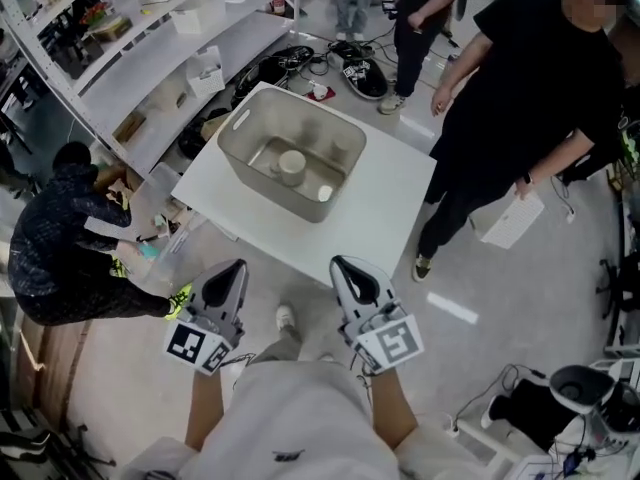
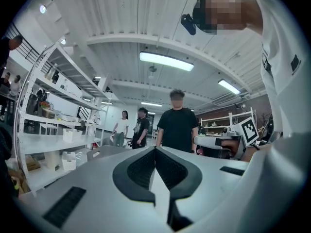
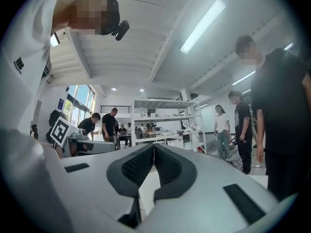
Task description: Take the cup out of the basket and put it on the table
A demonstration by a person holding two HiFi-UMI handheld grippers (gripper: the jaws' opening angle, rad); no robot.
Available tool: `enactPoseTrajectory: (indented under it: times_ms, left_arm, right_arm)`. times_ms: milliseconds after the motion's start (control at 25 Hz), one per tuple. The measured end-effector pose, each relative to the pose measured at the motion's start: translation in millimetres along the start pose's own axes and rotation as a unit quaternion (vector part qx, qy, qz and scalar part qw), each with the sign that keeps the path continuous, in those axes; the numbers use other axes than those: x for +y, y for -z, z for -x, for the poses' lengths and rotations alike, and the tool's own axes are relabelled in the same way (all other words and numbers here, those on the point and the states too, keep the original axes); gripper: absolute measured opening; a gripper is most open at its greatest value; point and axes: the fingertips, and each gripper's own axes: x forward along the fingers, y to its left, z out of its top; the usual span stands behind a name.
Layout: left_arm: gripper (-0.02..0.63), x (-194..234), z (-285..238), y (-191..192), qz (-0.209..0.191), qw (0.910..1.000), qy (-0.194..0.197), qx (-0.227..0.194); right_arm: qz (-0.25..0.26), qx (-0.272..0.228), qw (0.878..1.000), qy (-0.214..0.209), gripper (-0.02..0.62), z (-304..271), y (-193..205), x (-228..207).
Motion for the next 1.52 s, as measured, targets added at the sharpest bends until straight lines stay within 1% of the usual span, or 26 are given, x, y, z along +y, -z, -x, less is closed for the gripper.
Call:
enactPoseTrajectory:
  times_ms: [200,320,560,800,1080,1200,1360,1520]
  left_arm:
    - [0.010,53.4,-22.6,-9.3,0.000,0.9998,0.021,-0.005]
    - [0.011,80.3,-33.6,-11.2,0.004,0.9996,0.026,-0.007]
    - [0.009,118.2,-58.2,-9.4,0.010,0.9993,0.035,-0.005]
    - [0.010,133.9,-88.3,-7.0,0.011,0.9993,0.035,0.002]
    - [0.009,145.5,-131.4,-1.2,0.008,0.9999,0.012,0.004]
    - [0.011,144.5,-152.1,-6.5,0.008,1.0000,0.001,0.003]
    - [0.010,144.1,-177.2,-9.4,-0.002,0.9999,-0.011,0.011]
    - [0.010,141.2,-197.4,-9.0,-0.009,0.9997,-0.015,0.018]
  right_arm:
    - [0.005,0.010,1.000,0.024,0.008,-50.9,0.1,-8.6]
    - [0.009,0.020,0.999,0.033,0.008,-73.2,4.2,-12.4]
    - [0.007,0.029,0.998,0.047,0.008,-108.2,12.7,-27.4]
    - [0.010,0.031,0.998,0.045,0.008,-132.1,15.3,-54.2]
    - [0.002,0.023,1.000,0.020,0.008,-157.9,22.4,-98.5]
    - [-0.001,0.007,1.000,0.011,0.008,-165.1,14.1,-120.3]
    - [-0.015,-0.006,1.000,0.007,0.008,-175.6,6.0,-149.2]
    - [-0.016,-0.003,1.000,-0.003,0.008,-180.8,10.0,-172.0]
